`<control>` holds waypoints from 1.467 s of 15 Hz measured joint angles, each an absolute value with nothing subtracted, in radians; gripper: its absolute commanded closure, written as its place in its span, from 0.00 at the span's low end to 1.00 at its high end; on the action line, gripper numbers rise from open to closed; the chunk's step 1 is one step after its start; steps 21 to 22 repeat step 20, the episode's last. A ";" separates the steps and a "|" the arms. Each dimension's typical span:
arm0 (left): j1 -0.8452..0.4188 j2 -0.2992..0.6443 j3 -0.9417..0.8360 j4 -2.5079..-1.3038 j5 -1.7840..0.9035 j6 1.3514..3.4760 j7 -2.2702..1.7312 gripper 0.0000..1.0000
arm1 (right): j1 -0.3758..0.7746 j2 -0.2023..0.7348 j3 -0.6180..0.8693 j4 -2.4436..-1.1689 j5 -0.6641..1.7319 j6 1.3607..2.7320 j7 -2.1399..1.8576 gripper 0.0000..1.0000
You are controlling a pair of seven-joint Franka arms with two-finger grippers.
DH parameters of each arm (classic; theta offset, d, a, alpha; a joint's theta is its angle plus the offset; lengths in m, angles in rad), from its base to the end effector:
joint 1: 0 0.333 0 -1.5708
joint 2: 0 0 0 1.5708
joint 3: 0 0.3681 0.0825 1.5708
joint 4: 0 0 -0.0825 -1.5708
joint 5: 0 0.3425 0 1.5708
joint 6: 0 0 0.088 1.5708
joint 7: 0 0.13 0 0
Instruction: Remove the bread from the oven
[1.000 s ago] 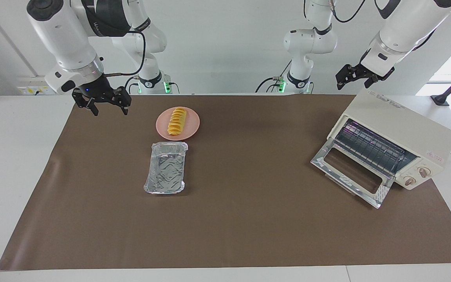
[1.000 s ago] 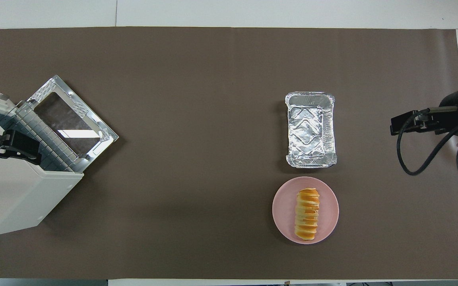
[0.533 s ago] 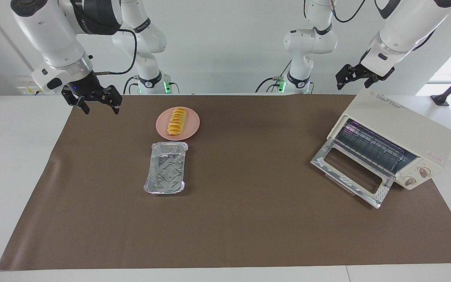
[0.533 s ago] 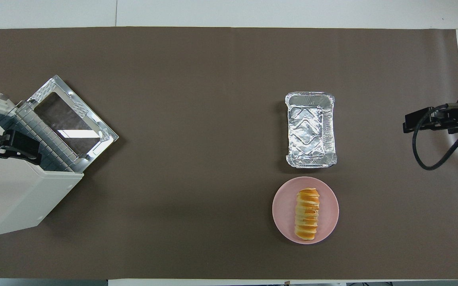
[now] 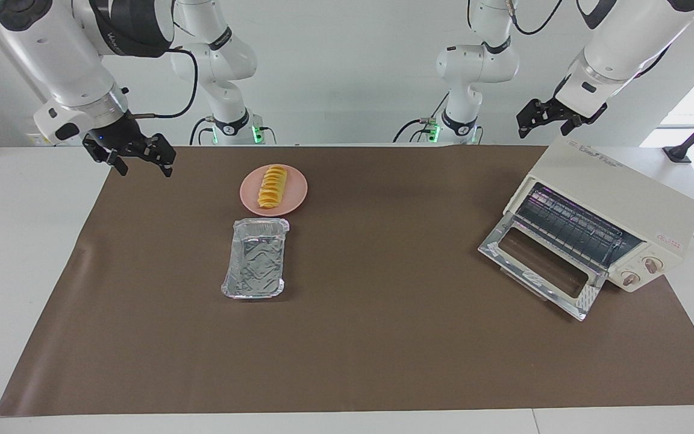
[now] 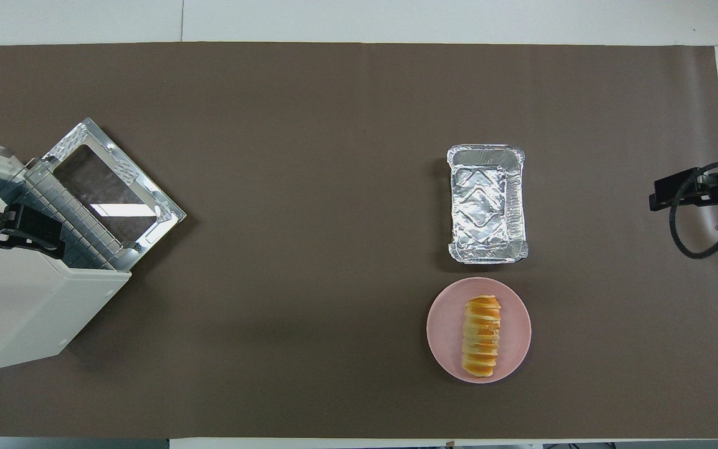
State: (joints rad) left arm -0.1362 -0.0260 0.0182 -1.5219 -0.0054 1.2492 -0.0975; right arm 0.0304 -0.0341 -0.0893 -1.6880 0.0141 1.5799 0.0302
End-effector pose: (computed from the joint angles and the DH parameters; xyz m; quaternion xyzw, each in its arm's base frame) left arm 0.4586 -0.0550 0.6635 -0.9923 0.0107 0.1226 0.0104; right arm 0.4955 -0.0282 0.6213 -0.9983 0.0447 0.0369 0.0091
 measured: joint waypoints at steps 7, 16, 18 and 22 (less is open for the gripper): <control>-0.136 -0.026 0.018 -1.522 -0.005 1.249 -0.098 0.00 | -0.015 -0.041 -0.044 -1.682 0.013 1.562 0.030 0.00; -0.136 -0.026 0.018 -1.522 -0.005 1.249 -0.097 0.00 | -0.015 -0.031 -0.042 -1.682 -0.006 1.560 0.030 0.00; -0.136 -0.026 0.018 -1.522 -0.005 1.249 -0.098 0.00 | -0.015 -0.030 -0.042 -1.682 -0.006 1.560 0.030 0.00; -0.136 -0.026 0.018 -1.522 -0.005 1.249 -0.098 0.00 | -0.015 -0.030 -0.042 -1.683 -0.006 1.560 0.030 0.00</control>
